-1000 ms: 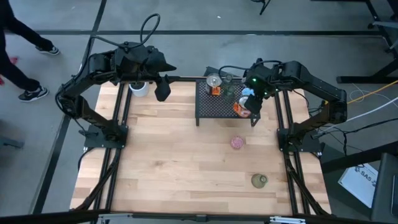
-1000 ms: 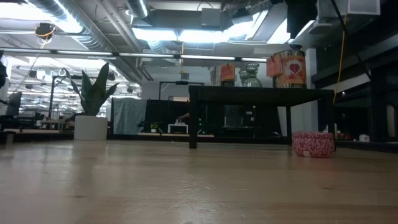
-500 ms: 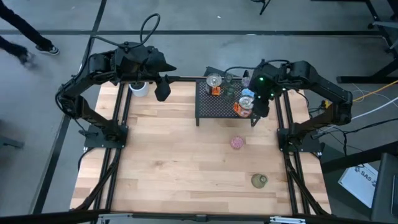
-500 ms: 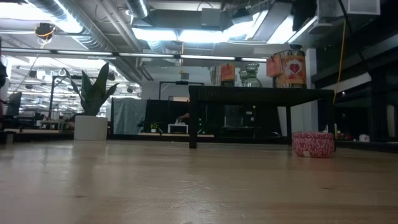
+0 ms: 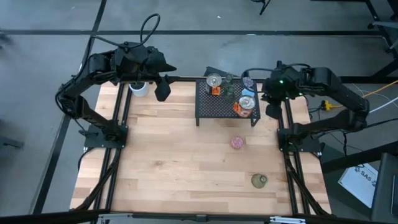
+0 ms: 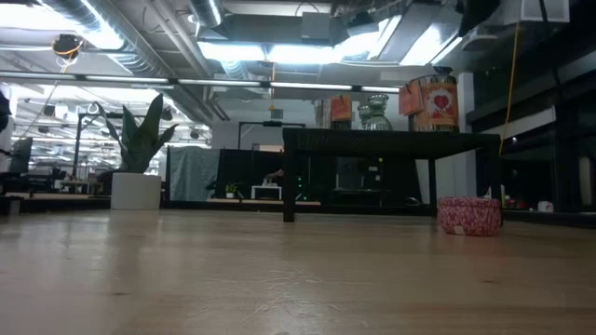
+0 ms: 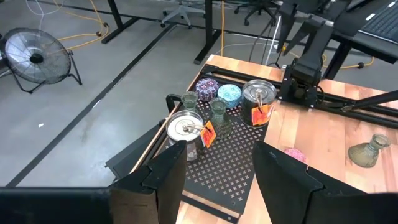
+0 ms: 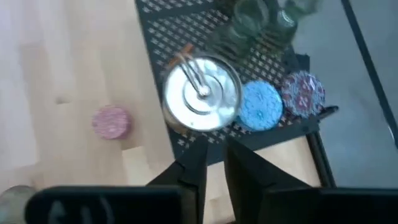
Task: Pick & Place candle stick holders
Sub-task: Put the silver scented candle on the shelf aligned with other silver scented candle
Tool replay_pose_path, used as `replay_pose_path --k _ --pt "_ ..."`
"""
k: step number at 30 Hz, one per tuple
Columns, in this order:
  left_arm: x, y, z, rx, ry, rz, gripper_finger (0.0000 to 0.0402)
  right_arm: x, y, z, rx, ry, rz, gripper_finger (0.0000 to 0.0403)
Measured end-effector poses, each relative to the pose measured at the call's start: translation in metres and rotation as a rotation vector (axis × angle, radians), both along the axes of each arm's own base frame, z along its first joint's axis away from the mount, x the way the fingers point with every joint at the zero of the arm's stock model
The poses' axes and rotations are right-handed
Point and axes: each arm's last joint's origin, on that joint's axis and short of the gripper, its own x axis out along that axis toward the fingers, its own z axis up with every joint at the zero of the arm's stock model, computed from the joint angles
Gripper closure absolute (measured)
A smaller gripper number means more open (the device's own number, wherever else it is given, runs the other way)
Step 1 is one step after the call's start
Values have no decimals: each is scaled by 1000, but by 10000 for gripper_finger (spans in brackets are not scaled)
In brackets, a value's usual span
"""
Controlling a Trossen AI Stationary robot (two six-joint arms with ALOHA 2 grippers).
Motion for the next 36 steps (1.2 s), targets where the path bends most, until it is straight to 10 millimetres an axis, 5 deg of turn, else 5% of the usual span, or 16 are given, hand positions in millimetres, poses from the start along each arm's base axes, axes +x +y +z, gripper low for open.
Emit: replay_pose_path --k 8,19,36 --pt "0 0 0 0 0 0 221 -14 -3 -39 19 36 -46 360" --pt "0 0 0 0 0 0 224 -7 -15 -92 19 130 -61 397" --pt "0 0 0 -1 0 0 231 0 -35 -98 37 50 -2 402"
